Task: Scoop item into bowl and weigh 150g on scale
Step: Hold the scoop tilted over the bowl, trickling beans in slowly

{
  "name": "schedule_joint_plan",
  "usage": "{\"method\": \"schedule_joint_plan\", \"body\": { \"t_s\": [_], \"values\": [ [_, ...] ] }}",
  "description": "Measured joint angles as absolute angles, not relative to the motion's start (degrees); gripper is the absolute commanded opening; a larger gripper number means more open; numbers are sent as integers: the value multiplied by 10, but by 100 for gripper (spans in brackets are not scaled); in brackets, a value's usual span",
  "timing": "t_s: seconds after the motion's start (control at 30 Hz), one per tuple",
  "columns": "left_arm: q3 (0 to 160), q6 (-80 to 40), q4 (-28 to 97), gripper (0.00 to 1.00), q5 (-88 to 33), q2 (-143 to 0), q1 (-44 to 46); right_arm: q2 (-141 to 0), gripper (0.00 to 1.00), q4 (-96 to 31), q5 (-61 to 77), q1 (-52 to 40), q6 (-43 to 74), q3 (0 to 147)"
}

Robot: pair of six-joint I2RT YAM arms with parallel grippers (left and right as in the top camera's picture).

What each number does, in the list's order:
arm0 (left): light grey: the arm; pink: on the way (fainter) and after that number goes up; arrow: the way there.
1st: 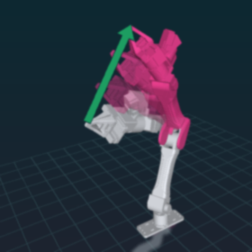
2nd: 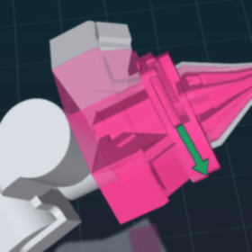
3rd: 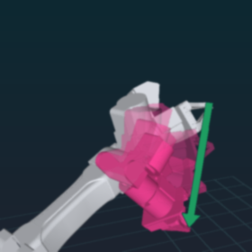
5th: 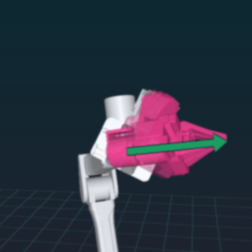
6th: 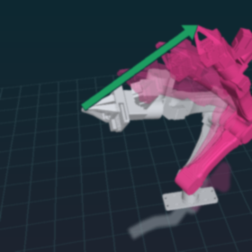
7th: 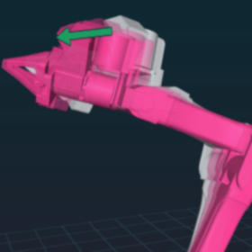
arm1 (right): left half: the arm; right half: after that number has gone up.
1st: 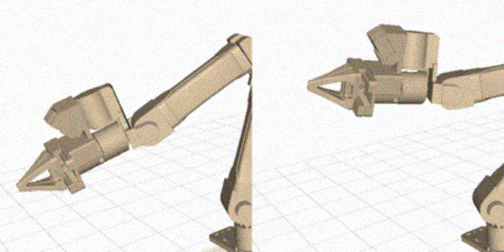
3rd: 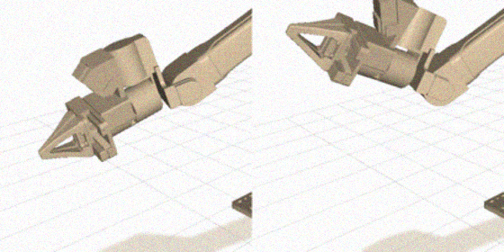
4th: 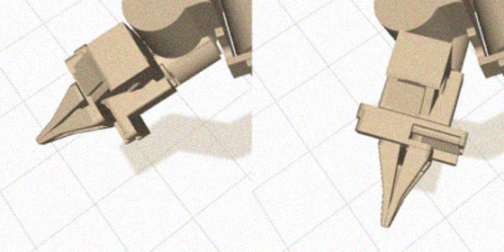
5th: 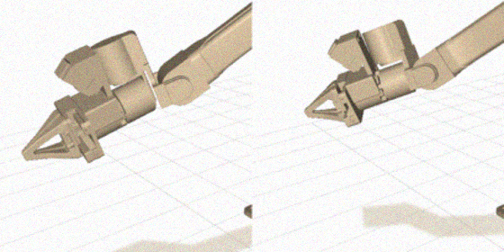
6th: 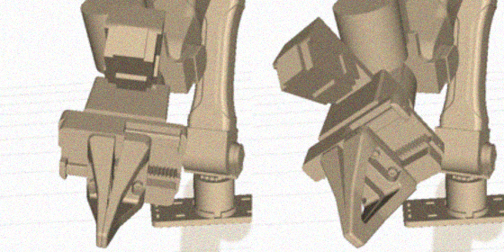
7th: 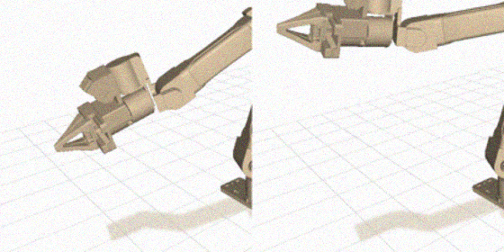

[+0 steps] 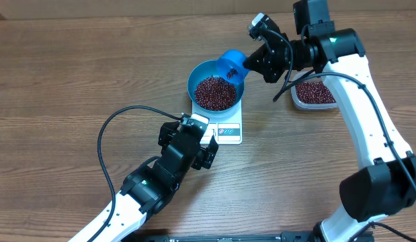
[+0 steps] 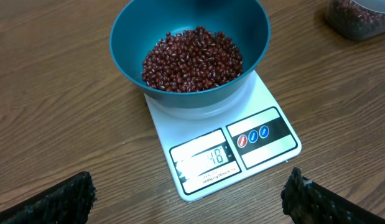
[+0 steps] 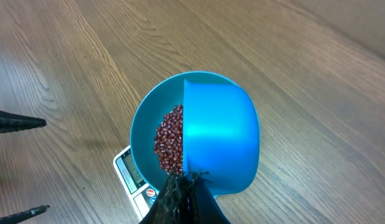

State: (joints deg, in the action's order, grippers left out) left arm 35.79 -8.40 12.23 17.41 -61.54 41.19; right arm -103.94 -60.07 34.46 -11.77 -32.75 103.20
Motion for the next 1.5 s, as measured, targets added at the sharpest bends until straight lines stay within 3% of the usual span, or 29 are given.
{"method": "schedule_joint_plan", "body": {
  "t_s": [0.33,0.73,1.5],
  "values": [
    [358,-84,122,100,174,-615,412,-1030,4,-615,331,-124,-358,1032],
    [358,-84,122,100,174,-615,412,-1030,4,-617,222,-191,-398,1032],
    [358,-84,122,100,174,-615,412,-1030,4,-618,205,-192,-403,1032]
  ]
}}
